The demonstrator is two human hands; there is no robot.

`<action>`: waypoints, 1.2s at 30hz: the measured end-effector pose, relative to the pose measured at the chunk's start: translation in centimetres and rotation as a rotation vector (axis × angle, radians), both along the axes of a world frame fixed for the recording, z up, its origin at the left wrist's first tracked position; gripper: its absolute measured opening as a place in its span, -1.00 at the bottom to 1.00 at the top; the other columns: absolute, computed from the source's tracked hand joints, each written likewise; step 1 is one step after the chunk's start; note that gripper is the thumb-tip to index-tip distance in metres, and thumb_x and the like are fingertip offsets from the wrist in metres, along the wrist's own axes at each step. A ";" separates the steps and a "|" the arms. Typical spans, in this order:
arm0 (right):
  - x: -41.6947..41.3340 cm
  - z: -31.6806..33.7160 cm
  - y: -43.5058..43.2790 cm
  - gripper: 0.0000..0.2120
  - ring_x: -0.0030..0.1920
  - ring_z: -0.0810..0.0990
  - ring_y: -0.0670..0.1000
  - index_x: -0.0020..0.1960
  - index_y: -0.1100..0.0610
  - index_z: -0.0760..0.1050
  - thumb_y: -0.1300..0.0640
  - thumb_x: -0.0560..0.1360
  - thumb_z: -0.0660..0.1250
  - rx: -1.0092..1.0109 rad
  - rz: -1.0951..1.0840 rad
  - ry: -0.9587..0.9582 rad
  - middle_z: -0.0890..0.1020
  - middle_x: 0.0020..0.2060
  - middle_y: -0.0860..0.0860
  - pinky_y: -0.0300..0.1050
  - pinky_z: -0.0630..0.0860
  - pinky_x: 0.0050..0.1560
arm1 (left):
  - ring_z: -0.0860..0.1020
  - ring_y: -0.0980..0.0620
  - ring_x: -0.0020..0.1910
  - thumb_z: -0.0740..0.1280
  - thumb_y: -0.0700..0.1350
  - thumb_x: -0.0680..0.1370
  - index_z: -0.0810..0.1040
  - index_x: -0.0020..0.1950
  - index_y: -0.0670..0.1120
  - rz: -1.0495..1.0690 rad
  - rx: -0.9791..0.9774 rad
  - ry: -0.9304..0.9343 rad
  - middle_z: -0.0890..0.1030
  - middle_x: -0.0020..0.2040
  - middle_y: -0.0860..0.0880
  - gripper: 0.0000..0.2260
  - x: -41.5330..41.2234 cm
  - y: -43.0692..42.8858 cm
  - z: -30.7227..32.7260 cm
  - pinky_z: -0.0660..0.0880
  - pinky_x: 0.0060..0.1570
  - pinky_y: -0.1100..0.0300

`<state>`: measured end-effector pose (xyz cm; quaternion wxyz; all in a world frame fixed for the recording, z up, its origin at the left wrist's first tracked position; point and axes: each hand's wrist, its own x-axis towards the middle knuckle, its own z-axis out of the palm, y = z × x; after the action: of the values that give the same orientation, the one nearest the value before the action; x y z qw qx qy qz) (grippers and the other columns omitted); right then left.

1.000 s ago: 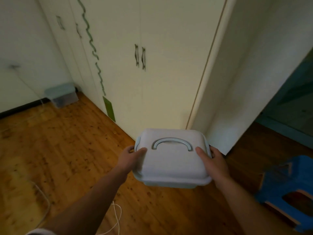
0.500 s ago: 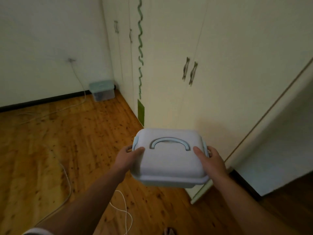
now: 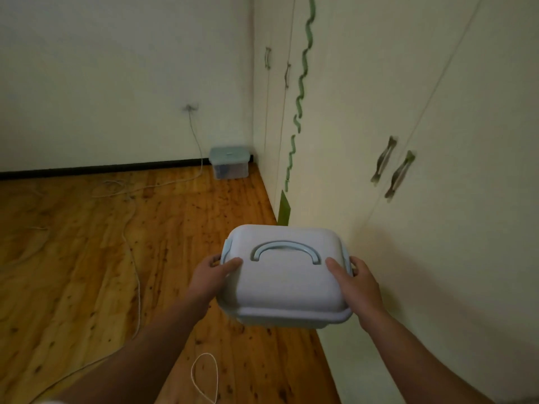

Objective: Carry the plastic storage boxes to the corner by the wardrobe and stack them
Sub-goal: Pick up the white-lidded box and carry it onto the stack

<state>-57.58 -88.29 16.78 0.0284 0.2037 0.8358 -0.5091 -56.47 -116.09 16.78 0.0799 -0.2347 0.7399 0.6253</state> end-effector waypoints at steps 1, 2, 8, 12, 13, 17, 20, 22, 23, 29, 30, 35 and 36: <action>-1.3 0.0 0.1 -0.30 0.18 0.52 0.16 0.45 0.01 0.29 -0.29 0.43 0.33 0.000 0.022 0.003 0.49 0.30 0.08 0.11 0.48 0.14 | 0.50 -0.08 0.11 0.40 0.06 0.50 0.35 0.46 -0.07 0.012 0.002 -0.002 0.49 0.25 -0.09 -0.43 -0.8 0.0 0.1 0.49 0.00 0.03; -2.5 0.0 0.1 -0.30 0.18 0.52 0.16 0.45 0.01 0.30 -0.29 0.43 0.33 0.005 0.043 0.002 0.50 0.30 0.08 0.09 0.48 0.13 | 0.50 -0.08 0.12 0.40 0.06 0.50 0.35 0.45 -0.07 0.027 0.001 -0.005 0.49 0.26 -0.10 -0.44 -1.5 -0.1 0.2 0.49 -0.02 0.05; -8.8 0.4 -1.0 -0.31 0.12 0.53 0.13 0.44 0.00 0.29 -0.30 0.43 0.31 -0.007 0.122 0.015 0.50 0.28 0.08 0.02 0.47 0.02 | 0.51 -0.05 0.08 0.40 0.07 0.50 0.37 0.45 -0.06 0.110 -0.026 -0.001 0.50 0.24 -0.09 -0.44 -5.4 -1.0 0.9 0.49 -0.08 0.08; -12.9 0.3 -2.5 -0.32 -0.01 0.47 0.05 0.44 0.00 0.30 -0.30 0.43 0.31 -0.013 0.164 0.018 0.51 0.26 0.07 -0.04 0.42 -0.04 | 0.53 -0.04 0.07 0.41 0.11 0.48 0.39 0.44 -0.05 0.161 -0.046 -0.001 0.52 0.23 -0.07 -0.43 -8.5 -2.3 0.6 0.49 -0.10 0.11; -13.6 0.4 -2.8 -0.32 -0.02 0.47 0.04 0.43 0.00 0.30 -0.30 0.43 0.31 -0.006 0.169 0.018 0.52 0.25 0.07 -0.04 0.42 -0.05 | 0.53 -0.02 0.05 0.41 0.11 0.48 0.40 0.43 -0.05 0.170 -0.040 -0.002 0.53 0.21 -0.06 -0.43 -9.1 -2.6 0.6 0.49 -0.14 0.14; -18.2 0.1 -4.5 -0.33 -0.04 0.47 0.04 0.43 0.01 0.31 -0.30 0.43 0.31 0.018 0.196 0.020 0.53 0.24 0.07 -0.07 0.39 -0.08 | 0.53 -0.04 0.05 0.41 0.11 0.48 0.39 0.43 -0.06 0.193 -0.032 -0.007 0.52 0.20 -0.07 -0.42 -13.1 -4.3 0.0 0.49 -0.12 0.10; -22.2 0.1 -6.2 -0.32 -0.01 0.48 0.06 0.43 0.01 0.30 -0.30 0.44 0.30 0.032 0.204 0.019 0.52 0.26 0.07 -0.06 0.40 -0.06 | 0.53 -0.07 0.08 0.42 0.10 0.48 0.39 0.43 -0.07 0.203 -0.015 -0.004 0.52 0.20 -0.08 -0.43 -16.9 -6.0 -0.4 0.51 -0.04 0.04; -24.9 0.4 -7.6 -0.32 0.05 0.51 0.10 0.44 0.01 0.30 -0.30 0.44 0.30 0.043 0.207 0.019 0.51 0.27 0.07 -0.05 0.41 -0.04 | 0.52 -0.08 0.10 0.41 0.09 0.48 0.37 0.44 -0.07 0.213 -0.003 0.003 0.52 0.23 -0.09 -0.42 -19.6 -7.3 -0.4 0.51 0.01 0.01; -26.5 0.6 -8.5 -0.33 0.07 0.52 0.11 0.44 0.01 0.29 -0.29 0.44 0.30 0.047 0.212 0.020 0.51 0.27 0.08 -0.05 0.42 -0.03 | 0.52 -0.09 0.11 0.41 0.09 0.49 0.36 0.45 -0.07 0.218 0.002 0.004 0.51 0.24 -0.10 -0.41 -21.0 -8.1 -0.3 0.51 0.02 0.01; -35.7 2.0 -14.3 -0.33 0.16 0.53 0.16 0.44 0.04 0.30 -0.27 0.45 0.32 0.042 0.227 0.032 0.51 0.28 0.10 0.00 0.45 0.04 | 0.51 -0.07 0.10 0.40 0.08 0.50 0.34 0.46 -0.07 0.241 0.039 0.026 0.50 0.26 -0.11 -0.42 -30.0 -13.6 0.6 0.48 0.00 0.03; -36.3 2.2 -14.6 -0.33 0.16 0.53 0.16 0.44 0.05 0.30 -0.26 0.45 0.32 0.041 0.223 0.035 0.51 0.28 0.11 -0.01 0.45 0.04 | 0.51 -0.06 0.09 0.40 0.07 0.50 0.34 0.46 -0.07 0.230 0.033 0.028 0.50 0.25 -0.10 -0.43 -30.7 -13.9 0.9 0.48 -0.01 0.05; -42.1 2.9 -18.0 -0.34 0.19 0.51 0.17 0.45 0.05 0.29 -0.24 0.46 0.32 0.046 0.229 0.047 0.50 0.29 0.11 0.02 0.43 0.08 | 0.49 -0.04 0.07 0.40 0.06 0.50 0.33 0.45 -0.08 0.244 0.005 0.041 0.49 0.24 -0.09 -0.42 -36.6 -17.1 1.4 0.46 -0.02 0.06; -43.2 3.0 -18.5 -0.34 0.19 0.51 0.17 0.44 0.05 0.30 -0.25 0.46 0.32 0.045 0.229 0.047 0.50 0.29 0.11 0.00 0.42 0.06 | 0.49 -0.04 0.07 0.40 0.06 0.50 0.33 0.45 -0.08 0.249 0.010 0.039 0.49 0.23 -0.09 -0.42 -37.8 -17.6 1.6 0.46 -0.04 0.06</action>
<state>-100.83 -106.83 19.83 0.0621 0.0955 0.8653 -0.4881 -94.25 -133.70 18.36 -0.0116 -0.3120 0.7034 0.6385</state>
